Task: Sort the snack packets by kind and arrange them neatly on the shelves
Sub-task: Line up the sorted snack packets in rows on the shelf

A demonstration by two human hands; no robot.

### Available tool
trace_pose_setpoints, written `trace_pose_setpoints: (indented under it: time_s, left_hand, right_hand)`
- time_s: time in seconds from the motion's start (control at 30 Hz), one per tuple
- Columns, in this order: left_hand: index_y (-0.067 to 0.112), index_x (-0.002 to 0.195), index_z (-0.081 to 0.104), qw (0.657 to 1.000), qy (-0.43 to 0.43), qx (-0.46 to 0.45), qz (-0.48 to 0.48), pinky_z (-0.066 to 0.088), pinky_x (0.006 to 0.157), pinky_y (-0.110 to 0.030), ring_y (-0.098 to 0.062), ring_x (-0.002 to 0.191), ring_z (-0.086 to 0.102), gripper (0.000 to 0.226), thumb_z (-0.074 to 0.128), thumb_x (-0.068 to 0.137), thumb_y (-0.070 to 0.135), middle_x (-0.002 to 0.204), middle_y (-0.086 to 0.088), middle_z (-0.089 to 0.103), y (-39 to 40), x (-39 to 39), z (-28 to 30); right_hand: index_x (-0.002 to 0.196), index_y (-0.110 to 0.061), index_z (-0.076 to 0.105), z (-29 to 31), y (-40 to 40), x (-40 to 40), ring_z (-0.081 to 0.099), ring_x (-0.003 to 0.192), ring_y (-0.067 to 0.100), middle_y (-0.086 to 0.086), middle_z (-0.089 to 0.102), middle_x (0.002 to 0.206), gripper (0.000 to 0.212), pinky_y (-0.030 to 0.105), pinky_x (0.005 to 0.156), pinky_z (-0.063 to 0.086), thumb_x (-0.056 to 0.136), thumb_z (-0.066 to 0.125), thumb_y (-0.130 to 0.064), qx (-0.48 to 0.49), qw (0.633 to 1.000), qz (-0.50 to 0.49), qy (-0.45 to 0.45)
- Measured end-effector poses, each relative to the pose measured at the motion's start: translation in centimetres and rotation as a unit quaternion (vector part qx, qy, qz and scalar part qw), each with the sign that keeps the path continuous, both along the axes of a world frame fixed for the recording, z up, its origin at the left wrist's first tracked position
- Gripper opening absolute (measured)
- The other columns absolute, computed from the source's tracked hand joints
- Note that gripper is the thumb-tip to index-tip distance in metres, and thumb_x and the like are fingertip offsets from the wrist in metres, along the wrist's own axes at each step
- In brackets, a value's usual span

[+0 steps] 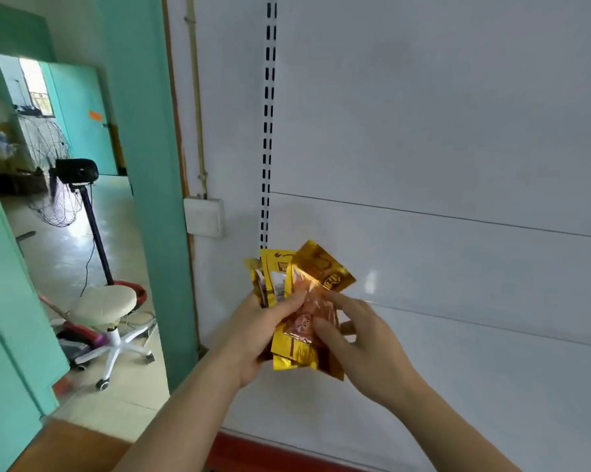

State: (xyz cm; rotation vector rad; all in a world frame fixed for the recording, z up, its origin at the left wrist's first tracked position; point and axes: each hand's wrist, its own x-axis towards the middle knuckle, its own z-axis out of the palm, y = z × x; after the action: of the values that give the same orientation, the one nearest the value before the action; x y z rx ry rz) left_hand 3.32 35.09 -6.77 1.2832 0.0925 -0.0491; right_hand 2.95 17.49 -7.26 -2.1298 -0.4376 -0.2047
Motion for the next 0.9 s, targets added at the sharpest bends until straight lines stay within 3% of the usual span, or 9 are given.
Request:
trace_pose_setpoints:
  time_s: [0.17, 0.27, 0.37, 0.43, 0.5, 0.57, 0.63, 0.73, 0.9]
  left_hand:
    - [0.020, 0.123, 0.072, 1.000, 0.005, -0.021, -0.004, 0.059, 0.092, -0.051, -0.030, 0.102, 0.077, 0.034, 0.065, 0.096, 0.039, 0.113, -0.007, 0.079, 2.5, 0.7, -0.7]
    - [0.024, 0.122, 0.073, 1.000, 0.003, -0.003, 0.000, 0.059, 0.095, -0.054, -0.027, 0.102, 0.077, 0.039, 0.069, 0.089, 0.044, 0.112, -0.004, 0.080, 3.3, 0.9, -1.1]
    - [0.024, 0.119, 0.074, 1.000, 0.005, 0.012, 0.008, 0.059, 0.095, -0.053, -0.027, 0.100, 0.078, 0.027, 0.068, 0.096, 0.037, 0.109, -0.005, 0.080, 3.6, 1.1, -1.3]
    - [0.022, 0.118, 0.074, 0.999, 0.007, 0.019, 0.030, 0.060, 0.091, -0.050, -0.026, 0.096, 0.078, 0.020, 0.066, 0.100, 0.027, 0.105, -0.005, 0.081, 4.1, 1.3, -1.4]
    - [0.020, 0.115, 0.074, 0.997, 0.009, 0.014, 0.076, 0.063, 0.078, -0.042, -0.024, 0.087, 0.079, 0.017, 0.068, 0.098, 0.020, 0.100, -0.005, 0.081, 5.3, 1.7, -1.4]
    - [0.022, 0.109, 0.073, 0.991, 0.025, -0.005, 0.130, 0.061, 0.064, -0.034, -0.023, 0.081, 0.078, 0.014, 0.072, 0.095, 0.022, 0.095, -0.005, 0.081, 6.8, 1.8, -1.2]
    - [0.025, 0.107, 0.071, 0.985, 0.037, -0.021, 0.164, 0.059, 0.067, -0.036, -0.025, 0.085, 0.077, 0.012, 0.073, 0.095, 0.024, 0.094, -0.004, 0.080, 8.1, 1.9, -1.2]
    - [0.025, 0.104, 0.071, 0.983, 0.035, -0.004, 0.182, 0.060, 0.071, -0.040, -0.027, 0.086, 0.076, 0.011, 0.074, 0.094, 0.022, 0.092, -0.004, 0.080, 9.1, 1.8, -1.6]
    - [0.024, 0.107, 0.073, 0.990, 0.046, 0.009, 0.136, 0.058, 0.096, -0.057, -0.032, 0.094, 0.077, 0.015, 0.076, 0.093, 0.026, 0.094, -0.006, 0.082, 10.0, 1.4, -2.0]
  right_hand:
    - [0.127, -0.049, 0.057, 0.2, 3.2, 0.0, 0.073, 0.082, 0.008, -0.015, 0.067, 0.110, 0.046, 0.035, 0.076, 0.062, 0.085, 0.075, -0.044, 0.134, 0.984, -0.048, 0.102]
    - [0.127, -0.040, 0.064, 0.0, 3.5, 0.4, 0.072, 0.080, 0.007, -0.008, 0.072, 0.095, 0.040, 0.026, 0.065, 0.060, 0.089, 0.074, -0.034, 0.147, 0.982, -0.069, 0.100]
    - [0.120, -0.028, 0.070, -0.1, 3.6, 1.0, 0.075, 0.075, 0.018, 0.004, 0.067, 0.100, 0.029, 0.031, 0.060, 0.061, 0.091, 0.073, -0.021, 0.248, 0.958, -0.091, 0.111]
    - [0.112, -0.034, 0.071, -0.5, 3.6, 1.7, 0.075, 0.075, 0.023, 0.001, 0.066, 0.102, 0.022, 0.037, 0.062, 0.062, 0.092, 0.072, -0.024, 0.252, 0.955, -0.127, 0.091]
    - [0.100, -0.049, 0.069, -1.1, 3.2, 3.0, 0.073, 0.084, 0.023, -0.007, 0.067, 0.101, 0.017, 0.042, 0.072, 0.062, 0.089, 0.071, -0.036, 0.182, 0.966, -0.176, 0.057]
    - [0.101, -0.050, 0.070, -1.3, 3.2, 4.1, 0.071, 0.091, 0.023, -0.005, 0.069, 0.106, 0.017, 0.044, 0.079, 0.061, 0.086, 0.069, -0.042, 0.157, 0.968, -0.182, 0.075]
    - [0.112, -0.034, 0.071, -1.7, 3.7, 5.0, 0.069, 0.094, 0.025, 0.004, 0.070, 0.109, 0.021, 0.038, 0.080, 0.057, 0.092, 0.066, -0.038, 0.076, 0.979, -0.170, 0.079]
    - [0.120, -0.020, 0.067, -2.3, 4.9, 5.7, 0.061, 0.097, 0.029, 0.007, 0.061, 0.102, 0.028, 0.029, 0.072, 0.040, 0.100, 0.053, -0.034, -0.157, 0.973, -0.166, 0.006]
    - [0.131, -0.030, 0.054, -2.9, 6.5, 5.4, 0.045, 0.121, 0.031, 0.006, 0.050, 0.128, 0.038, 0.041, 0.097, 0.042, 0.102, 0.037, -0.048, -0.359, 0.921, -0.146, 0.028]
